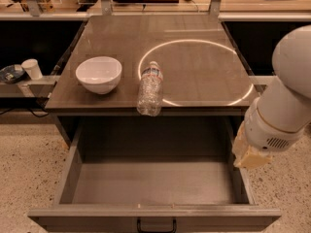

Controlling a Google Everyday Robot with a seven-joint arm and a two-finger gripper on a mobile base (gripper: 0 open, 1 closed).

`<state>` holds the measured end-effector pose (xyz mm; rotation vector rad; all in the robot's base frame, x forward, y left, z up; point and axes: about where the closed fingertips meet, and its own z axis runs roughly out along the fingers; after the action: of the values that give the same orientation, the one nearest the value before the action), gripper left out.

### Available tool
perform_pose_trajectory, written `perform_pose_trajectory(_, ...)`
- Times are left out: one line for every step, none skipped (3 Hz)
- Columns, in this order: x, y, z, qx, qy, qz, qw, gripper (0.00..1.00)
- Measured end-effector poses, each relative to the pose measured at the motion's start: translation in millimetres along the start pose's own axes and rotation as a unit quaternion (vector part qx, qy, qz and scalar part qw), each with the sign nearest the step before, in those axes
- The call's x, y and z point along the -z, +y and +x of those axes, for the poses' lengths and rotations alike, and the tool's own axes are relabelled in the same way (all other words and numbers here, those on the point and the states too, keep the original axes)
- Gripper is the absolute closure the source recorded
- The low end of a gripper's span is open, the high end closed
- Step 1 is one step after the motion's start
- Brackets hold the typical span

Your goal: Close top drawer

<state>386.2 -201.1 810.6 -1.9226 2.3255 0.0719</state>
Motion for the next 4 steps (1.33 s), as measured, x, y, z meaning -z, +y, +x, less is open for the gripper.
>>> perform_pose_trajectory(-19,28,-12,0.013,-0.012,-0.015,0.9997,0.96)
perform_pose_trajectory(-29,49,-22,0.025,-0.019,-0.03,0.9991,1.0)
perform_pose_trajectory(-33,69,-32,0.035,-0.025,-0.044,0.9981,1.0)
perform_pose_trajectory(-43,88,-41,0.039,-0.039,-0.062,0.9966,1.0)
